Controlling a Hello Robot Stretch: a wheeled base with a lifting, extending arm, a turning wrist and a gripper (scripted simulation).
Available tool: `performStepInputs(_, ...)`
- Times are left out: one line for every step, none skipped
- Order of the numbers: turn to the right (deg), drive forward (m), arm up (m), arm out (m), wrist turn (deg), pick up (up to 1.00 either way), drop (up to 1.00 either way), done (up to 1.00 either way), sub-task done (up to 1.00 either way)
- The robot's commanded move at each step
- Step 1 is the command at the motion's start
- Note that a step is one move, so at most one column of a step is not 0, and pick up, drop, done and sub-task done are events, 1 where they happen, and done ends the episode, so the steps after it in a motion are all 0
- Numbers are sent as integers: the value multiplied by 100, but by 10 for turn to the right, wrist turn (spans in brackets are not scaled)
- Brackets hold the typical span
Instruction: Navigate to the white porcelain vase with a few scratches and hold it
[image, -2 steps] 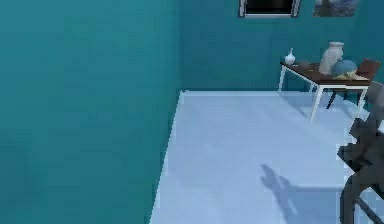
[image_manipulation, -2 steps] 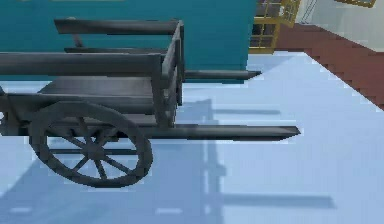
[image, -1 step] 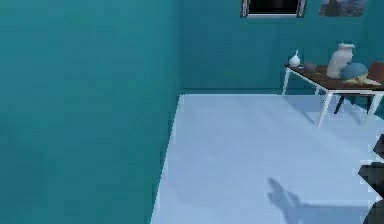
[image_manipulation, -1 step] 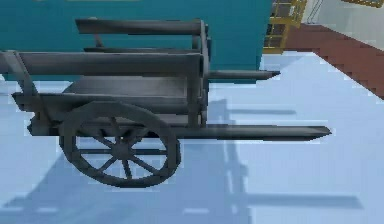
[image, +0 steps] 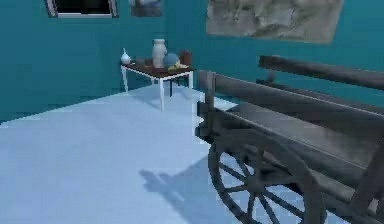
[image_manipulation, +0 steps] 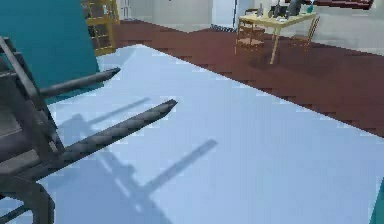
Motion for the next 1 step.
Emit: performStepInputs(450, 0, 0, 0, 0, 0, 0, 0, 0)
